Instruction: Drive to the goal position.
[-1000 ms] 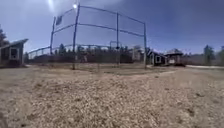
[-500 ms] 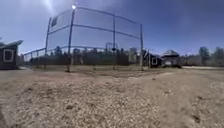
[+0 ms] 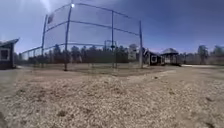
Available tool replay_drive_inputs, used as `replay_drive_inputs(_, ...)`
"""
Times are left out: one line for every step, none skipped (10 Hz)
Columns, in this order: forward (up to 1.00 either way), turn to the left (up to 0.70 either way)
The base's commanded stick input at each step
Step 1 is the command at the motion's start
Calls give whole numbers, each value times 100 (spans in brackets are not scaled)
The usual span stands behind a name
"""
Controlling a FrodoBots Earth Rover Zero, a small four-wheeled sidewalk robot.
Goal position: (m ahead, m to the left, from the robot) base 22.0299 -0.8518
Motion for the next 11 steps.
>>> replay_drive_inputs(43,4)
replay_drive_inputs(43,4)
replay_drive_inputs(53,-34)
replay_drive_inputs(60,-60)
replay_drive_inputs(60,-60)
replay_drive_inputs(60,-60)
replay_drive_inputs(60,-60)
replay_drive_inputs(60,-60)
replay_drive_inputs(60,-60)
replay_drive_inputs(60,-60)
replay_drive_inputs(60,-60)
